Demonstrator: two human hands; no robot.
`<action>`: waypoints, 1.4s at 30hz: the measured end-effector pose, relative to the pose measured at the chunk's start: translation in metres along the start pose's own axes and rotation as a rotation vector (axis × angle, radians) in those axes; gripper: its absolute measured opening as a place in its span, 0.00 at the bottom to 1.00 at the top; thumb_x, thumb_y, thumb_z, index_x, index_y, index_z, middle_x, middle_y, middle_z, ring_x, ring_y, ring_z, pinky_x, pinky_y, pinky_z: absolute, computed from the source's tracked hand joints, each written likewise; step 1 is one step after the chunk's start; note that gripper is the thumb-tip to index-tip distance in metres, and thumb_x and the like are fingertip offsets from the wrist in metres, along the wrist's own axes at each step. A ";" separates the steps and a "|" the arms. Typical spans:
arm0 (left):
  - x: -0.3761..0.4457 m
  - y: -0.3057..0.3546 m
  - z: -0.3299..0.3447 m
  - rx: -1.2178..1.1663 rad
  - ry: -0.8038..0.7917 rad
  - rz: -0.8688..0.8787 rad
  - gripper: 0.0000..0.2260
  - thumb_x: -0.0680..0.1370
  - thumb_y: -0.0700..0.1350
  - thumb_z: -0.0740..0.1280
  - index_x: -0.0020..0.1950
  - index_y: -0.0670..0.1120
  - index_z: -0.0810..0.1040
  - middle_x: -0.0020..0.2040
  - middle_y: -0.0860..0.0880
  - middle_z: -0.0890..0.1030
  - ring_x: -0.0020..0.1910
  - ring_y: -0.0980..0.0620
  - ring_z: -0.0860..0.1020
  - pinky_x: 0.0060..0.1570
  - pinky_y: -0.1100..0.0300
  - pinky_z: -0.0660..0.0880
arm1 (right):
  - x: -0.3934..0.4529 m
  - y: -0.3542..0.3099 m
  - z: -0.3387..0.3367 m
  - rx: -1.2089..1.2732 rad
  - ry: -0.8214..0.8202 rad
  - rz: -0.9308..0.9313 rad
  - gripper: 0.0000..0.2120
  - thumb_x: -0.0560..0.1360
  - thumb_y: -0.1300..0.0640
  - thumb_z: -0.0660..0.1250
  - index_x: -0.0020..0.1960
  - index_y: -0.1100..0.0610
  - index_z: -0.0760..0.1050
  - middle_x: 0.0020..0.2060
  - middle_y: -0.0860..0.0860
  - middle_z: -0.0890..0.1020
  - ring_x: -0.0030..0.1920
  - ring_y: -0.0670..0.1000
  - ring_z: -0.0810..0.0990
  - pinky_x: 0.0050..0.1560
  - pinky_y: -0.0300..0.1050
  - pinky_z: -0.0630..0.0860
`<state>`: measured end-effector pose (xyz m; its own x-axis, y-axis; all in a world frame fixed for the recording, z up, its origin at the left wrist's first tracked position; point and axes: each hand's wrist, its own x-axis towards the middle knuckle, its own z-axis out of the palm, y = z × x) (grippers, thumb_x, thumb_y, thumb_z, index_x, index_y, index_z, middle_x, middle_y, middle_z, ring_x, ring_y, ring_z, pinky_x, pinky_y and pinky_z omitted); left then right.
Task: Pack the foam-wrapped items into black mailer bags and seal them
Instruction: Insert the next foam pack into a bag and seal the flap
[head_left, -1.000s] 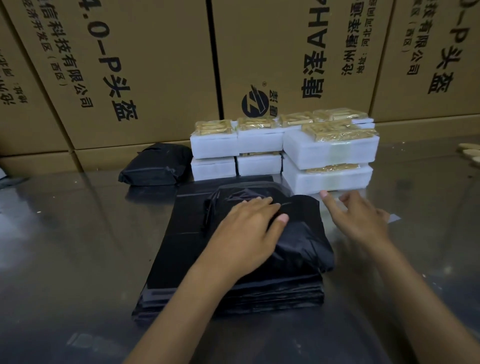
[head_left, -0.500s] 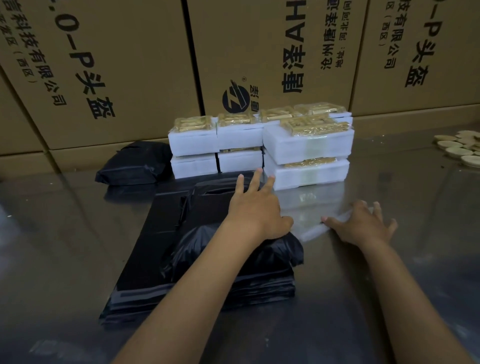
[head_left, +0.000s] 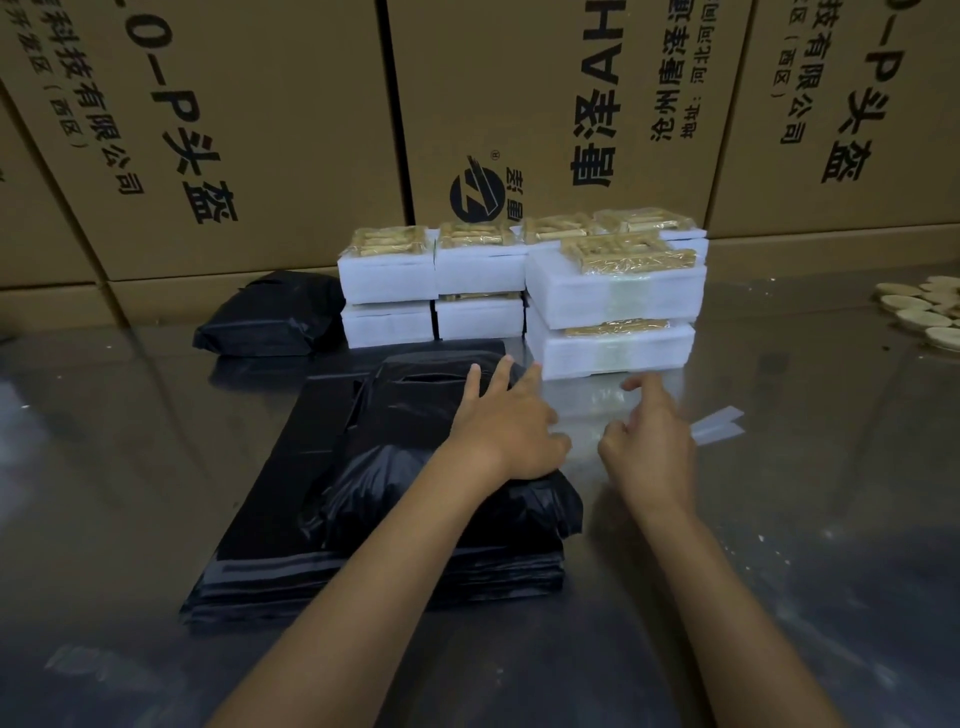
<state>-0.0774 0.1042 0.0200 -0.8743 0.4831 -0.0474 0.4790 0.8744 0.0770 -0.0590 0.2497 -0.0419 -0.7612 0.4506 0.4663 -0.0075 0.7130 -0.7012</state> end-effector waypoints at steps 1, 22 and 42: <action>-0.003 -0.003 0.000 -0.162 0.073 0.026 0.20 0.82 0.52 0.56 0.74 0.53 0.69 0.82 0.51 0.46 0.80 0.49 0.40 0.75 0.48 0.34 | -0.005 -0.005 0.004 0.050 0.005 -0.031 0.16 0.75 0.66 0.63 0.61 0.56 0.71 0.43 0.53 0.76 0.37 0.50 0.73 0.38 0.44 0.64; -0.069 -0.113 0.011 -0.873 0.494 -0.287 0.24 0.79 0.59 0.64 0.74 0.55 0.66 0.75 0.53 0.66 0.71 0.52 0.66 0.68 0.53 0.66 | -0.023 0.011 -0.014 -0.228 -0.249 -0.023 0.13 0.76 0.61 0.69 0.59 0.57 0.82 0.56 0.56 0.83 0.57 0.58 0.79 0.66 0.49 0.71; -0.096 -0.130 0.009 -1.484 0.260 -0.364 0.28 0.56 0.77 0.73 0.54 0.79 0.72 0.57 0.73 0.73 0.55 0.65 0.76 0.55 0.61 0.74 | -0.061 -0.095 0.007 0.812 -0.453 -0.003 0.31 0.69 0.36 0.71 0.70 0.32 0.68 0.64 0.32 0.77 0.65 0.35 0.75 0.64 0.37 0.75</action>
<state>-0.0553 -0.0558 0.0052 -0.9867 0.1032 -0.1256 -0.1226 0.0355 0.9918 -0.0161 0.1512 -0.0074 -0.9398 0.0743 0.3335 -0.3312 0.0422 -0.9426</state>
